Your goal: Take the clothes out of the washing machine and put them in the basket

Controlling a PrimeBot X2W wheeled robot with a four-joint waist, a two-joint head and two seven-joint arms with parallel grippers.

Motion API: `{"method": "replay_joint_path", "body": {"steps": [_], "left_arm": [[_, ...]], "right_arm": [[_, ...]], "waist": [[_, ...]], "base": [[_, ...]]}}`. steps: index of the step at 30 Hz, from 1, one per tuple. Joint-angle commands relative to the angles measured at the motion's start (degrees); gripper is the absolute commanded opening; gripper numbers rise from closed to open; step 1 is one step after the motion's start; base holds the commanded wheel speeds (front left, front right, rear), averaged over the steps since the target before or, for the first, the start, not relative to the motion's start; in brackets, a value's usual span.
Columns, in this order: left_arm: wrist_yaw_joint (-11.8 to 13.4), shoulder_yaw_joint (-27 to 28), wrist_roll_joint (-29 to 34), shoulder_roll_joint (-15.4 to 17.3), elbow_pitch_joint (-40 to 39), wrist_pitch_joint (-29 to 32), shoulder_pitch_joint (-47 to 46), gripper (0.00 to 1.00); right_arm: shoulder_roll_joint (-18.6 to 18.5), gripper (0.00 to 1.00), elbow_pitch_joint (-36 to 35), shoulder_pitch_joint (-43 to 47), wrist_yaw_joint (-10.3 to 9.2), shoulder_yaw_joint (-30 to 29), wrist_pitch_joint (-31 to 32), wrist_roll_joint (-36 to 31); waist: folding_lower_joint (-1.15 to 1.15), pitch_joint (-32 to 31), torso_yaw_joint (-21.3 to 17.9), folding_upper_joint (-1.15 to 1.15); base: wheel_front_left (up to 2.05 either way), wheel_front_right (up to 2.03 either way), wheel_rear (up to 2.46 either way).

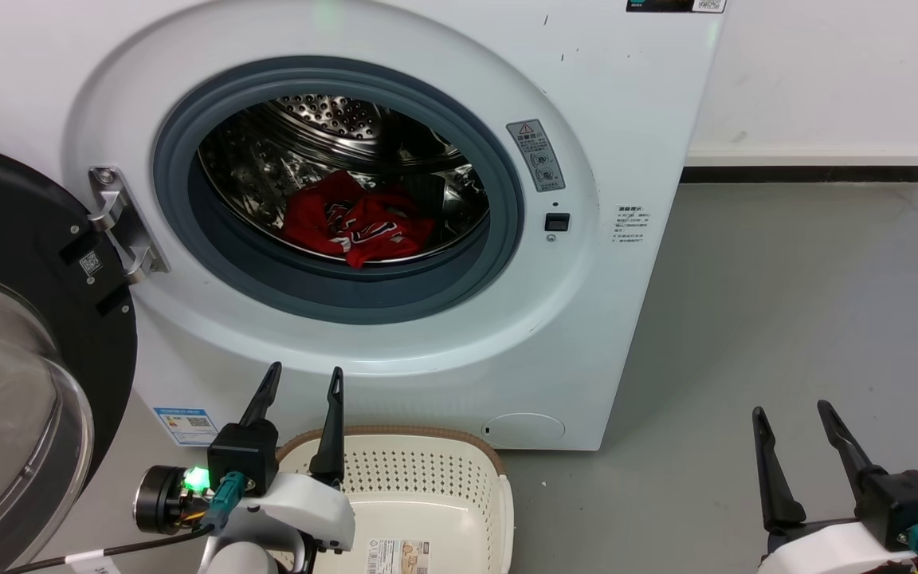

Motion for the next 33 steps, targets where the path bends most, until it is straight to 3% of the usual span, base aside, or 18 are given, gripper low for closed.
{"method": "replay_joint_path", "body": {"steps": [1,13,24,33], "left_arm": [[0.04,0.03,0.19,-0.04,0.00,-0.42,-0.48,1.00],[1.06,0.85,0.67,-0.08,3.36,-0.36,-3.73,1.00],[1.47,2.88,0.15,1.73,10.43,-0.30,-15.91,1.00],[1.02,4.16,0.49,5.73,18.57,-0.30,-29.09,1.00]], "right_arm": [[0.09,1.00,0.01,-0.15,-0.04,-0.05,-0.12,0.02],[0.09,1.00,-1.01,-1.65,-0.04,1.35,0.18,0.41],[0.10,1.00,-4.44,-5.92,-0.04,3.93,0.41,0.24],[0.11,1.00,-5.23,-10.55,-0.04,5.98,-0.50,0.98]], "waist": [[0.00,0.05,0.01,0.00],[0.00,3.00,-0.84,0.00],[0.00,14.42,-2.71,0.00],[0.00,24.25,-5.19,0.00]], "base": [[0.00,0.00,0.00],[0.00,0.00,0.00],[0.00,0.00,0.00],[0.00,0.00,0.00]]}}
